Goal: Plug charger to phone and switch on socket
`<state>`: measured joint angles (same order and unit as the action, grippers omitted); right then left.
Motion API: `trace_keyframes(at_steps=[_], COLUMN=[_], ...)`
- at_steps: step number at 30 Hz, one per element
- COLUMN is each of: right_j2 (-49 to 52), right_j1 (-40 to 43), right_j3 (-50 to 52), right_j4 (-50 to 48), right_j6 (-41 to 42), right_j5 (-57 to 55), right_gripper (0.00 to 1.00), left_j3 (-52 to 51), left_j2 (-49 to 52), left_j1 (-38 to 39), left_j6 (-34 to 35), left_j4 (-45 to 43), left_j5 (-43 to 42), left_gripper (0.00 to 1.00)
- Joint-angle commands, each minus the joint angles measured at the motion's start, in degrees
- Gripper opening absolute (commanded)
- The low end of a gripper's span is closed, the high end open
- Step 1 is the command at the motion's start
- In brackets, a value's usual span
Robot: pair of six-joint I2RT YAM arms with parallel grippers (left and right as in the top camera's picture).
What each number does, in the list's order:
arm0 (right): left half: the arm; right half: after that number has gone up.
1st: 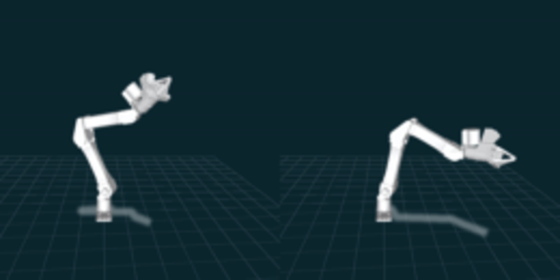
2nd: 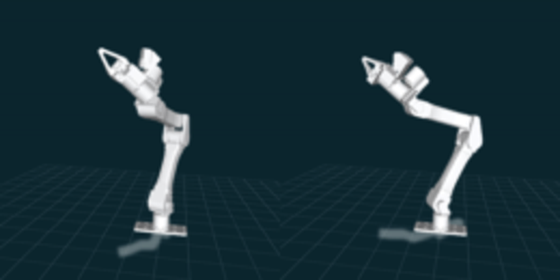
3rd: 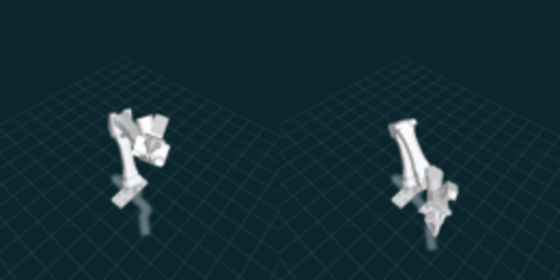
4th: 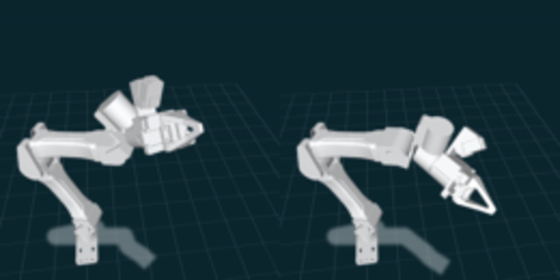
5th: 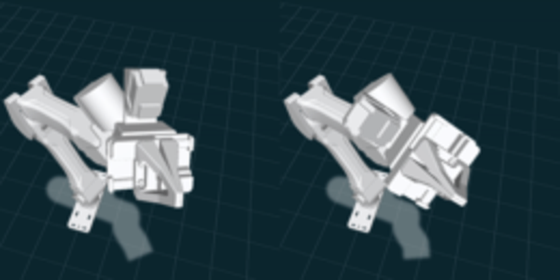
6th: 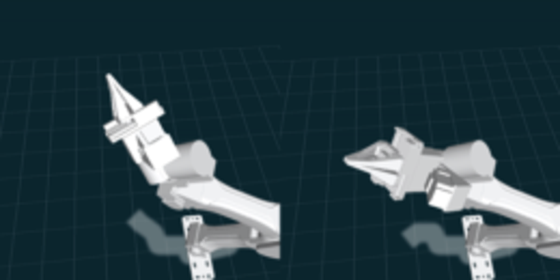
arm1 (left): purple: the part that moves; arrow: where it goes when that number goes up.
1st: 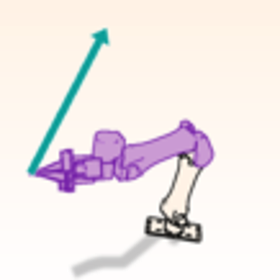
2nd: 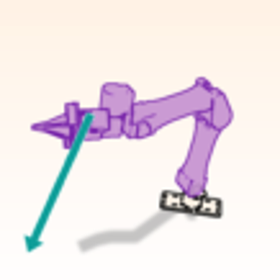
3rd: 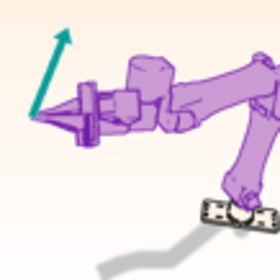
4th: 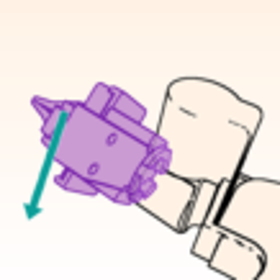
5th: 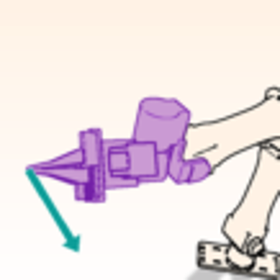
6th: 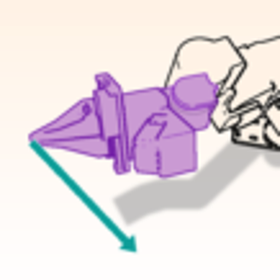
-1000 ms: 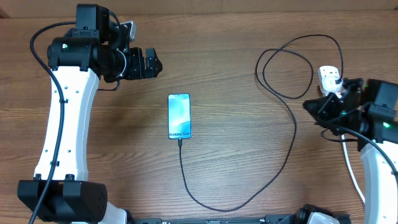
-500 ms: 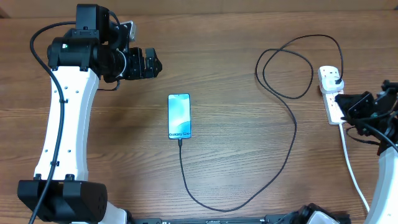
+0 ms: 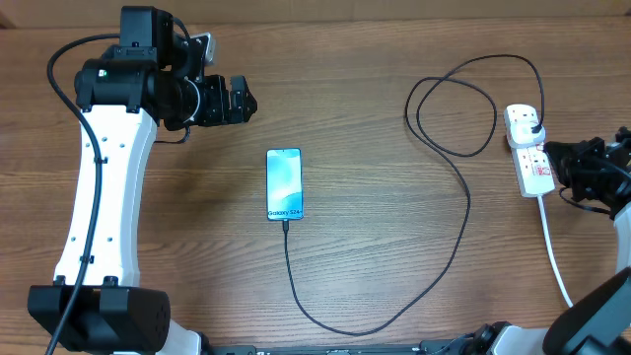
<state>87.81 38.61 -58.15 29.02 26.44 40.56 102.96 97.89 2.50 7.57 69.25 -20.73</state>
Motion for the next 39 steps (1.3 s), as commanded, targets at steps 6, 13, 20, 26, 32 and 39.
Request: trace_keyframes(at_steps=[6, 13, 20, 26, 32, 39], right_j2=[3.58, 6.97, 14.99, 18.14, 20.11, 23.43], right_j1=[4.20, 4.55, 4.15, 3.17, 0.98, 0.72], right_j3=[-1.55, -1.62, -5.27, -8.57, -10.99, -12.50], right_j4=[-5.51, -7.80, -8.50, -8.39, -8.83, -9.09], right_j6=[4.02, 5.38, 6.38, 6.36, 6.67, 8.24], right_j5=[-2.32, -6.40, -5.86, -5.99, -5.99, -5.77], right_gripper=[0.04, 0.04, 0.04, 0.04, 0.04, 0.04], left_j3=[0.39, 0.39, 0.39, 0.39, 0.39, 0.39], left_j2=[-0.07, -0.07, -0.09, -0.07, -0.07, -0.07], left_j1=[-0.22, -0.22, -0.22, -0.22, -0.22, -0.22], left_j6=[0.17, 0.15, 0.15, 0.15, 0.15, 0.17], left_j4=[-0.07, -0.07, -0.07, -0.07, -0.07, -0.07], left_j5=[0.39, 0.39, 0.39, 0.39, 0.39, 0.39], left_gripper=[0.99, 1.00, 1.00, 1.00, 1.00, 1.00])
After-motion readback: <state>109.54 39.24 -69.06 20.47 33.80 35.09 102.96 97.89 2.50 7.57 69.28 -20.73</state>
